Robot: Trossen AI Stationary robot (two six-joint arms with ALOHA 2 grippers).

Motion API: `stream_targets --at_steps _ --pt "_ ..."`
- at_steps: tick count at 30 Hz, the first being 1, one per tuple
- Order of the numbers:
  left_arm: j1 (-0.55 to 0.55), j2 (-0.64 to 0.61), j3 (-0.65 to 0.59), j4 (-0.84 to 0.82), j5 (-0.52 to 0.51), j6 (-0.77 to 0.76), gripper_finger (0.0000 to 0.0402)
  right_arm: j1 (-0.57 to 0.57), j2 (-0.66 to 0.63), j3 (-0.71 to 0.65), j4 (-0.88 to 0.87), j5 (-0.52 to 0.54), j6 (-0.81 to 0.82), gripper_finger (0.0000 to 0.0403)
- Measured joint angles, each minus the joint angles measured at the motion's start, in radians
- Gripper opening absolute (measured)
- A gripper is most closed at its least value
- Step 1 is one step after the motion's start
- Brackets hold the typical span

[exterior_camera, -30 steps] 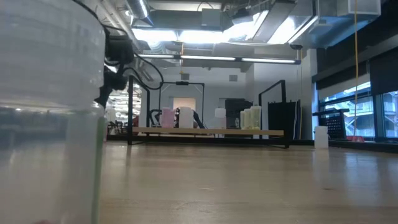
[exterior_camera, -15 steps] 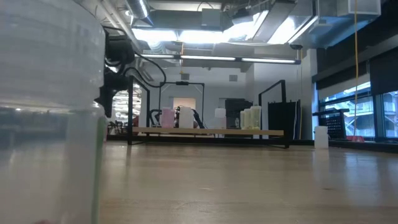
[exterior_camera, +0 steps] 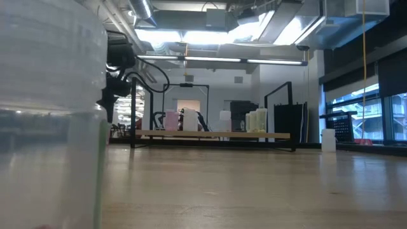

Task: Pick and place medicine bottles onto shelf by color
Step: Put the pink pill bottle on the shelf aligned with the other pink pill bottles

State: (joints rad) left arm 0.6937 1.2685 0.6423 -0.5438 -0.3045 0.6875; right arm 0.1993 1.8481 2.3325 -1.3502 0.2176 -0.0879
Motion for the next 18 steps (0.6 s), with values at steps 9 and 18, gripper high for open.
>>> stream_targets --at_steps 9,18 --pt "0.000 0.000 -0.002 0.039 -0.026 0.003 0.0220 0.000 0.000 0.000 0.000 0.000 0.000 0.0252" --pt "0.000 0.000 -0.005 0.040 -0.016 -0.020 0.0220 0.000 0.000 0.000 0.000 0.000 0.000 0.0252"
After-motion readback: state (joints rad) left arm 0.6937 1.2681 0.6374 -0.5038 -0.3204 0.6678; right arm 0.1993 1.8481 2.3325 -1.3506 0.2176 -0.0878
